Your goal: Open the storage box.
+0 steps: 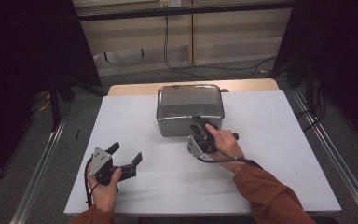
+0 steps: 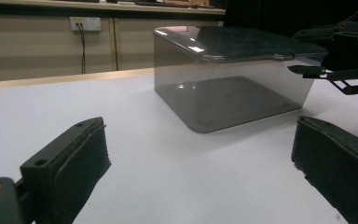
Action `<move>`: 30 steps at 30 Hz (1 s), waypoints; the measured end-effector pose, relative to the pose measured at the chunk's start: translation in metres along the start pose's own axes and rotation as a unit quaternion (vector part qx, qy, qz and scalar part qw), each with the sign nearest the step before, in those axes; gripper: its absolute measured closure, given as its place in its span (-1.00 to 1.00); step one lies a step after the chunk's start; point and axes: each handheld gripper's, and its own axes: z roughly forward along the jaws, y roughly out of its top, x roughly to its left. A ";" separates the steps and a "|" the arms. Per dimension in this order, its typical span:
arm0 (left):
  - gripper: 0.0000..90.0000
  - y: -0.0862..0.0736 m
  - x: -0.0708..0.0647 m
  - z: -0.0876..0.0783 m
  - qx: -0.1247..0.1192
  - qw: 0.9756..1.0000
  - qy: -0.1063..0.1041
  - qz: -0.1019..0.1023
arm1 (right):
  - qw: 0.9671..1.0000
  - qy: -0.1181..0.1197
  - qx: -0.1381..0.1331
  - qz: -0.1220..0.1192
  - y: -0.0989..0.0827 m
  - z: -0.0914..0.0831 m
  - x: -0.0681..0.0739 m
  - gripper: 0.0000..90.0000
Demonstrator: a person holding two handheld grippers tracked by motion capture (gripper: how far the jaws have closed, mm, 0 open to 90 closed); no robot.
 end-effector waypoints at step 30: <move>-0.92 0.005 0.001 0.008 0.003 1.000 -0.021 -0.008 | 1.000 -0.005 -0.004 -0.007 0.005 0.003 0.001 0.69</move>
